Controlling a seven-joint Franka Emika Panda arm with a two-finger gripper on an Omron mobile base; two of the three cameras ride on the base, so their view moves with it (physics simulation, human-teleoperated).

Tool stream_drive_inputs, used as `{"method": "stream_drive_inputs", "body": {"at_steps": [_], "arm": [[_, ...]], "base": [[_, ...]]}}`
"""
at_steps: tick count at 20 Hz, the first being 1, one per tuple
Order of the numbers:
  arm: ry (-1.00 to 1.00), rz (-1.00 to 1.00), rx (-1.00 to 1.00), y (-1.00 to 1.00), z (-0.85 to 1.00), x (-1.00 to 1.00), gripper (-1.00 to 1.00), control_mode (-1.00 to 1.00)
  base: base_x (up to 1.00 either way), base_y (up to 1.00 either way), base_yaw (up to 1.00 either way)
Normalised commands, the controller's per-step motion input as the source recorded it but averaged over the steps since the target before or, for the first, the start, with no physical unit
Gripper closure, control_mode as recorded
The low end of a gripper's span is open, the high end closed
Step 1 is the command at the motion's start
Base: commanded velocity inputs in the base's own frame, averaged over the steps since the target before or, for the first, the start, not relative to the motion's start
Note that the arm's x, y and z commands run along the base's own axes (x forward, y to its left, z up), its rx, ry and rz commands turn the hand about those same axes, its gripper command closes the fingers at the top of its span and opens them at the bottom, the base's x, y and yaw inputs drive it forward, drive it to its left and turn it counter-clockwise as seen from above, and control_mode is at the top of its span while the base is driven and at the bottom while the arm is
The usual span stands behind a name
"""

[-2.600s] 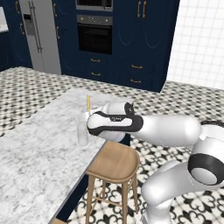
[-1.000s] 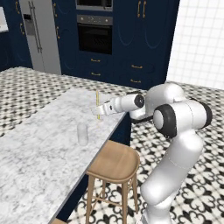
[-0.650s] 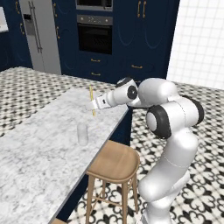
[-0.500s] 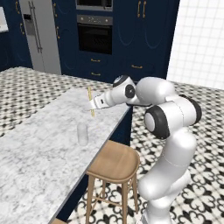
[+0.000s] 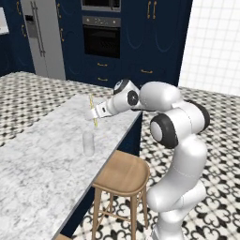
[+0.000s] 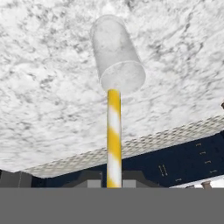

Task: Take a straw from the drawer in front and place it inside the glass cup on the dining counter.

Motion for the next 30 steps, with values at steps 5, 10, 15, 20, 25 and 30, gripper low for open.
{"method": "stream_drive_inputs", "body": {"at_steps": [5, 10, 15, 20, 25, 30], "arm": [[0.0, 0.0, 0.0, 0.12, -0.34, -0.04, 1.0, -1.0], [0.0, 0.0, 0.0, 0.01, -0.31, -0.01, 1.0, -1.0], [0.0, 0.0, 0.0, 0.0, -0.14, 0.0, 1.0, -1.0], [0.0, -0.02, 0.04, 0.0, 0.0, 0.0, 1.0, -1.0], [-0.01, -0.02, 0.02, 0.0, 0.0, -0.16, 1.0, -1.0], [-0.06, -0.02, 0.05, 0.0, 0.03, -0.21, 1.0, -1.0]], "base": [[0.0, 0.0, 0.0], [0.0, 0.0, 0.0], [0.0, 0.0, 0.0], [0.0, 0.0, 0.0], [0.0, 0.0, 0.0], [0.0, 0.0, 0.0]]}}
